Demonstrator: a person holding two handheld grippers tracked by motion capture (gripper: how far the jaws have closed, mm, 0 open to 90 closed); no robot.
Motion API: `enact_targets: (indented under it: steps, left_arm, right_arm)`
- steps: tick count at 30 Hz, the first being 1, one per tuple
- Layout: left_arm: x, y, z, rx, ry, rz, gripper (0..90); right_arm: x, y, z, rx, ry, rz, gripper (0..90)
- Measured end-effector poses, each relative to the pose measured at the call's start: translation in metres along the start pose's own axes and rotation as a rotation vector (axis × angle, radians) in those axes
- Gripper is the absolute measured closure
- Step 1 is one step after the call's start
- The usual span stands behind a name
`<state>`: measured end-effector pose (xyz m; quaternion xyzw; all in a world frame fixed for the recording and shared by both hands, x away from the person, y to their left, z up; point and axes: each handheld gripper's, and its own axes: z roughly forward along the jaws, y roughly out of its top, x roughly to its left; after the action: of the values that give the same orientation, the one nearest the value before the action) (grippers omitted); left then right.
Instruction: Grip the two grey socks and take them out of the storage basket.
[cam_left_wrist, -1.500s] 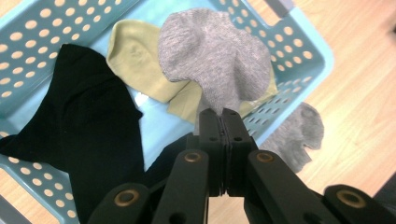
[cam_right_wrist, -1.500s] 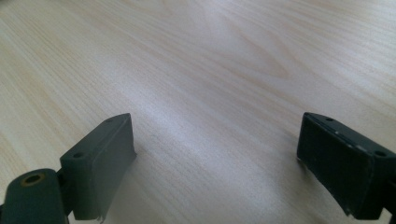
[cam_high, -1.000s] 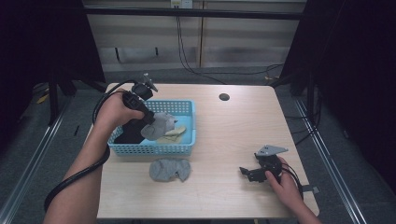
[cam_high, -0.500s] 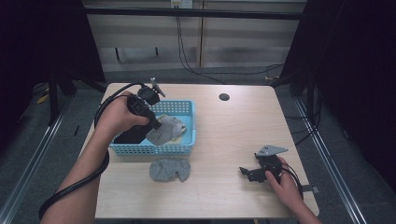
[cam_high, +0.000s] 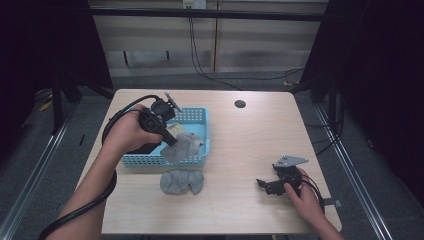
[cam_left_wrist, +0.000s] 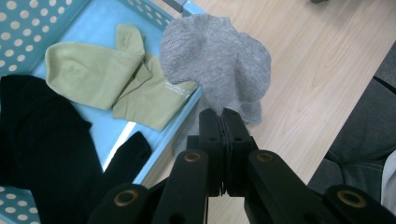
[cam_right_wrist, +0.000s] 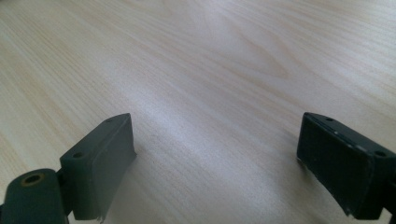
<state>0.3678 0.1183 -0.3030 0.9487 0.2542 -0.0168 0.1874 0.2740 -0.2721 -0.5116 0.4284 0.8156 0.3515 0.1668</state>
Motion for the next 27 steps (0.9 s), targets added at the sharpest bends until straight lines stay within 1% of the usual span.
enact_targets:
  steps: [2,4,5,7,8,9,10,12,14,15,16,17,19,20,21,23,24,26,27]
  left_arm:
    - [-0.005,-0.001,0.001,0.003,-0.005,0.016,88.6]
    - [-0.009,-0.001,0.003,0.006,-0.014,0.022,88.6]
    - [-0.013,-0.001,0.005,0.009,-0.018,0.039,88.6]
    - [-0.016,-0.001,0.006,0.01,-0.022,0.043,88.6]
    - [-0.018,-0.001,0.009,0.01,-0.032,0.049,88.6]
    - [-0.021,-0.001,0.012,0.02,-0.038,0.061,88.5]
    - [-0.021,-0.001,0.012,0.02,-0.038,0.061,88.6]
    - [-0.027,-0.003,0.019,0.02,-0.055,0.068,88.5]
    - [-0.031,-0.003,0.023,0.025,-0.063,0.086,88.5]
    - [-0.031,-0.003,0.023,0.025,-0.063,0.086,88.5]
    - [-0.036,-0.003,0.027,0.02,-0.073,0.096,88.5]
    - [-0.039,-0.003,0.029,0.021,-0.084,0.098,88.5]
    - [-0.04,-0.003,0.03,0.02,-0.089,0.105,88.4]
    - [-0.045,-0.003,0.036,0.019,-0.096,0.116,88.4]
    - [-0.047,-0.003,0.038,0.019,-0.103,0.12,88.4]
    - [-0.048,-0.004,0.041,0.017,-0.108,0.121,88.4]
    - [-0.052,-0.004,0.046,0.022,-0.116,0.125,88.4]
    - [-0.054,-0.004,0.052,0.025,-0.128,0.135,88.4]
    - [-0.055,-0.005,0.056,0.019,-0.132,0.129,88.4]
  right_arm:
    - [0.0,0.0,0.0,0.0,0.0,-0.001,10.5]
    - [0.0,0.0,0.0,0.0,0.0,0.0,10.5]
    - [0.0,0.0,0.0,0.0,0.0,0.0,10.5]
    - [0.0,0.0,0.0,0.0,0.0,-0.002,10.5]
    - [0.0,0.0,0.0,-0.001,0.001,-0.002,10.5]
    - [0.0,0.0,0.0,0.0,0.0,0.0,10.5]
    - [0.0,0.0,0.0,0.0,0.0,0.0,10.5]
    - [0.0,0.0,0.0,0.0,0.001,-0.005,10.5]
    - [0.0,0.0,0.0,0.001,0.001,-0.004,10.5]
    - [0.0,0.0,0.0,0.001,0.001,-0.004,10.5]
    - [0.0,0.0,0.0,0.0,0.001,-0.006,10.5]
    - [0.0,0.0,0.0,0.001,0.001,-0.004,10.5]
    - [0.0,0.0,0.0,0.001,0.001,-0.004,10.5]
    - [0.0,0.0,0.0,-0.001,0.001,-0.007,10.5]
    - [0.0,0.0,0.0,0.001,0.0,-0.004,10.5]
    - [0.0,0.0,0.0,0.001,0.001,-0.005,10.5]
    - [0.0,0.0,0.0,0.001,0.001,-0.004,10.5]
    - [0.0,0.0,0.0,0.001,0.0,-0.004,10.5]
    - [0.0,0.0,0.0,0.0,0.001,-0.005,10.5]
